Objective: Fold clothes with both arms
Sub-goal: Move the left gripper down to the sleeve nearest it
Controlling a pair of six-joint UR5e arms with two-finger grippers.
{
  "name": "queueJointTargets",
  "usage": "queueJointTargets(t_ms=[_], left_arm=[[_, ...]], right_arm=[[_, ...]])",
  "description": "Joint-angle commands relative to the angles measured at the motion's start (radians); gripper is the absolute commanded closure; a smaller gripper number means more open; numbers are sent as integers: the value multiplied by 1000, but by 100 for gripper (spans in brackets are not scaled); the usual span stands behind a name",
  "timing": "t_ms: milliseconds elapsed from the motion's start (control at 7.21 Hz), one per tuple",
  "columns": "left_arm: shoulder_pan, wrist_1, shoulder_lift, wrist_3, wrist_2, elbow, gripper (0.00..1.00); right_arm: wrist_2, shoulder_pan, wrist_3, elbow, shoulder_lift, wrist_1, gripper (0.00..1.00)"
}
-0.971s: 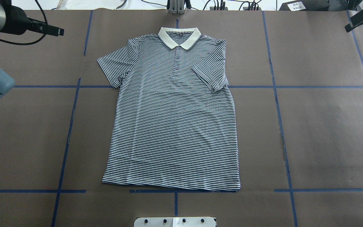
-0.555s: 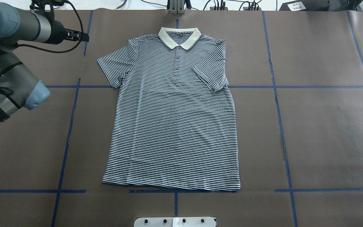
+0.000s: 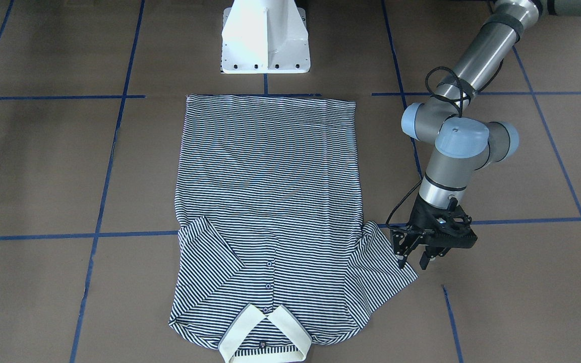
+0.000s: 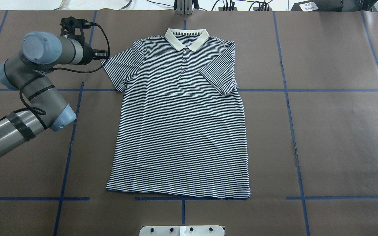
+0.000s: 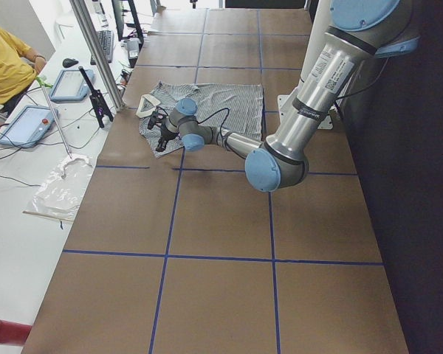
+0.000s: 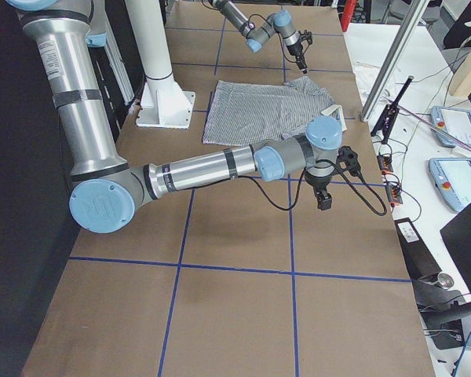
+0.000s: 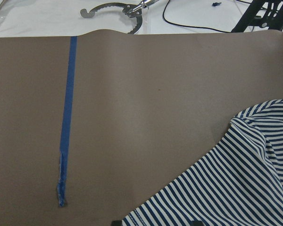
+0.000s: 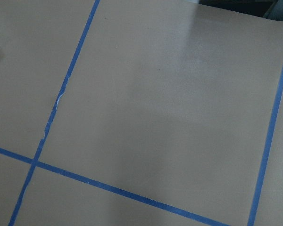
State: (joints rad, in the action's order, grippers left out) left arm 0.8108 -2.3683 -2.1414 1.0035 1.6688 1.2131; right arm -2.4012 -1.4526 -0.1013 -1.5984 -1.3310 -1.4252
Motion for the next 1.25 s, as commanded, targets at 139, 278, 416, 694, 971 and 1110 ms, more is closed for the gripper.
queueJointTargets(t_ms=[139, 278, 416, 694, 971, 1110], left_arm=[[-7, -12, -26, 0, -7, -61, 45], [-7, -14, -29, -3, -7, -70, 45], [-7, -14, -29, -5, -9, -78, 45], [-9, -47, -41, -5, -7, -118, 46], [-9, -52, -45, -5, -7, -127, 51], [-12, -55, -43, -5, -9, -126, 65]], right_arm=[[1, 0, 2, -2, -11, 5, 0], [2, 0, 0, 0, -20, 28, 0], [1, 0, 0, -2, -24, 29, 0], [4, 0, 2, -2, -33, 31, 0], [4, 0, 2, -2, -34, 31, 0], [4, 0, 2, -2, -36, 31, 0]])
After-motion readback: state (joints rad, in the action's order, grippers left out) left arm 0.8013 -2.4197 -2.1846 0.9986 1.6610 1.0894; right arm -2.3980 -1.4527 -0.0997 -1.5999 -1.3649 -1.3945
